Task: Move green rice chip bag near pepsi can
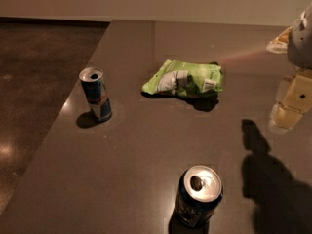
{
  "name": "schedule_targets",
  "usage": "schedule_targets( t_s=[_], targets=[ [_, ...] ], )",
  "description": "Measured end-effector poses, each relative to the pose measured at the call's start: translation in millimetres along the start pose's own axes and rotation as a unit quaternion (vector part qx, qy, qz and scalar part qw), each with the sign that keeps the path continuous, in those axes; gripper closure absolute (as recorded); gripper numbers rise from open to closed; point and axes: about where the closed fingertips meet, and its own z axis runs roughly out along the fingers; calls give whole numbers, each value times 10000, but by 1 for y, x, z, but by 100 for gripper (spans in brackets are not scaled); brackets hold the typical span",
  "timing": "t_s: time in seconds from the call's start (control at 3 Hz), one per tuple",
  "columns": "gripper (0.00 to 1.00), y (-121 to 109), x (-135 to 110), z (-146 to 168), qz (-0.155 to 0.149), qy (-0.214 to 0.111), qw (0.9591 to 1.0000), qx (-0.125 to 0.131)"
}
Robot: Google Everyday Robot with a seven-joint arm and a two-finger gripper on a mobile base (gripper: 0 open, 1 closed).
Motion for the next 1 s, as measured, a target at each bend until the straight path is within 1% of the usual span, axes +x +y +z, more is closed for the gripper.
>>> schedule_targets(
  t_s=[0.33, 0.67, 1.0],
  targets=[
    [0, 0, 0, 0, 0, -1, 10000, 1],
    [0, -9, -12, 6, -47, -182, 9998, -22],
    [0, -28, -34, 20, -268, -484, 9984, -72]
  ],
)
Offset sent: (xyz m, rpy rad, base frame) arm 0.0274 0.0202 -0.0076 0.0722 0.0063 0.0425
